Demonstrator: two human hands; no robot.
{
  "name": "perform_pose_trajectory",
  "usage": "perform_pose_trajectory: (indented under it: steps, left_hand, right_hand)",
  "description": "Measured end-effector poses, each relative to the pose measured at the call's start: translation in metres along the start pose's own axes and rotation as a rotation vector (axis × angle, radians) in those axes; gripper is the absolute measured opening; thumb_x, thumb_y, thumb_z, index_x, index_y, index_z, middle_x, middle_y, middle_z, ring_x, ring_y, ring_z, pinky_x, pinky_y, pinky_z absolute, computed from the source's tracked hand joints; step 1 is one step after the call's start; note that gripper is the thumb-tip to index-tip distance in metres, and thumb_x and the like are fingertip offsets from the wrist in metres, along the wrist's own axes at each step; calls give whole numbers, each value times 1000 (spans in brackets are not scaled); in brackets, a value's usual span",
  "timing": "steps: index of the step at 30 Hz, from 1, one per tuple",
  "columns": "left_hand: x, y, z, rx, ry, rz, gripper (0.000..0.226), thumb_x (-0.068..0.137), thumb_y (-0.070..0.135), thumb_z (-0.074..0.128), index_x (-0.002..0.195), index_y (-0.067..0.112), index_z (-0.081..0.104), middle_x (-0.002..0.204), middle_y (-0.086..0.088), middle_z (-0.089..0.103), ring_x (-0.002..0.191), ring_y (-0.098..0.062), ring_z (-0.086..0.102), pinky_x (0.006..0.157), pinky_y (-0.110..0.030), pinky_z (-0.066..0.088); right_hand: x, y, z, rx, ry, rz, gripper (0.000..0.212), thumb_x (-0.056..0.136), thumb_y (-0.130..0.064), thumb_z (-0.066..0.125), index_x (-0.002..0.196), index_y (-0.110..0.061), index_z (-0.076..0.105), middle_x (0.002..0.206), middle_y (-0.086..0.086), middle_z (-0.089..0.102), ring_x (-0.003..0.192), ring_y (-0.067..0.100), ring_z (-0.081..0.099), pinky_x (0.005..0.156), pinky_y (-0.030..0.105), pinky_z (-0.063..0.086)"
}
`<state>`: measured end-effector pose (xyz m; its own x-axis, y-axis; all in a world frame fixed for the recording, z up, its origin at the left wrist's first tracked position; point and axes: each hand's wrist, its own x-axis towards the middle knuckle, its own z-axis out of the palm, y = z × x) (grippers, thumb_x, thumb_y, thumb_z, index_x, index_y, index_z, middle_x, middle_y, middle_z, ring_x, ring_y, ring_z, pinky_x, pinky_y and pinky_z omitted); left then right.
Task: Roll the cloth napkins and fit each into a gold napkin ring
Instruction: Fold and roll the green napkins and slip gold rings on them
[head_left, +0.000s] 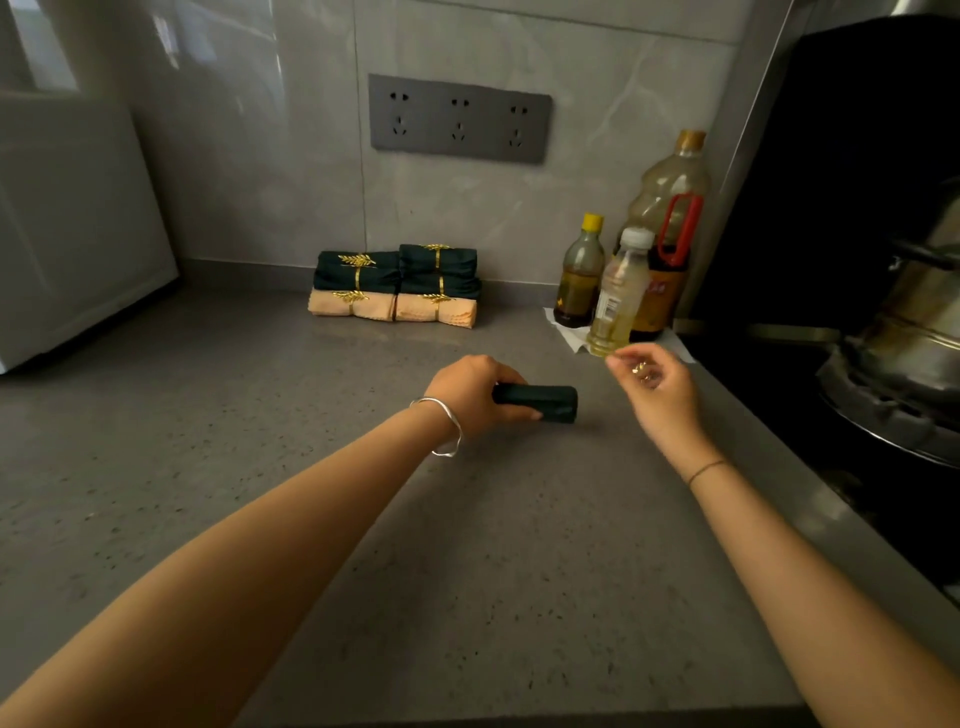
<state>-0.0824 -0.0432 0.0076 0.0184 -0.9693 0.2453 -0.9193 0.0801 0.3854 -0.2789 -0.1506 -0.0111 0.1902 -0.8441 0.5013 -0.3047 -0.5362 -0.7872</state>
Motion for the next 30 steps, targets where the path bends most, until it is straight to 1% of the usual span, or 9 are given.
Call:
perform_pose_trajectory:
  steps: [3, 5, 8, 12, 16, 21, 24, 26, 30]
  left_hand:
    - [10, 5, 8, -21, 21, -14, 31, 83, 38, 66, 109, 20, 66, 96, 0, 67, 83, -11, 56, 71, -24, 46]
    - [15, 4, 15, -42, 38, -23, 31, 83, 38, 66, 108, 20, 67, 95, -1, 68, 82, -12, 58, 72, -25, 50]
    - [18, 2, 23, -71, 52, -34, 32, 83, 38, 66, 109, 20, 66, 96, 0, 67, 80, -9, 56, 69, -20, 45]
    - [21, 2, 26, -50, 38, -40, 35, 84, 39, 64, 113, 20, 64, 101, 0, 67, 84, -10, 57, 75, -24, 49]
    - [20, 4, 25, -33, 92, -35, 35, 84, 39, 64, 113, 21, 65, 101, 0, 68, 83, -10, 57, 73, -23, 48]
    - [0, -3, 8, 2, 197, -51, 33, 83, 39, 66, 110, 21, 65, 95, 3, 67, 78, -8, 54, 69, -21, 45]
    - [-16, -9, -4, 17, 260, -74, 31, 83, 38, 66, 109, 21, 66, 89, 5, 64, 75, -8, 53, 66, -22, 44]
    - [-27, -11, -10, 24, 298, -89, 32, 83, 39, 65, 109, 21, 65, 88, 6, 63, 75, -9, 54, 65, -23, 45]
    - [-38, -9, -16, 21, 345, -102, 34, 84, 39, 64, 113, 20, 64, 97, 4, 66, 80, -9, 55, 72, -27, 51]
  right_hand:
    - [24, 30, -9, -160, 123, 71, 31, 87, -29, 64, 113, -13, 59, 117, 6, 56, 101, 17, 52, 84, 32, 46]
    - [35, 47, -9, -234, 104, 148, 42, 88, -32, 62, 123, -11, 55, 128, 11, 51, 116, 25, 49, 96, 37, 42]
    - [45, 63, -5, -267, 27, 232, 49, 90, -33, 59, 131, -8, 50, 134, 15, 48, 124, 30, 44, 103, 41, 39]
    - [51, 73, -4, -286, -12, 248, 41, 88, -34, 61, 121, -9, 60, 126, 13, 55, 116, 31, 51, 97, 42, 44]
    - [49, 70, -6, -235, 8, 169, 17, 85, -17, 68, 91, -2, 71, 101, 12, 67, 93, 24, 60, 81, 31, 44]
    - [38, 44, -7, 104, -28, 325, 13, 81, -16, 71, 91, -7, 68, 80, -2, 63, 86, 17, 58, 77, 23, 45]
    - [24, 4, -1, 539, -133, 496, 22, 85, -15, 66, 105, -8, 64, 98, 1, 66, 98, 13, 59, 95, 27, 45]
    - [12, -21, 5, 836, -200, 586, 26, 86, -14, 64, 111, -9, 60, 111, 4, 65, 105, 15, 60, 95, 27, 45]
    - [-14, -53, 27, 968, -231, 675, 30, 86, -16, 64, 114, -8, 58, 114, 10, 65, 108, 18, 61, 94, 30, 46]
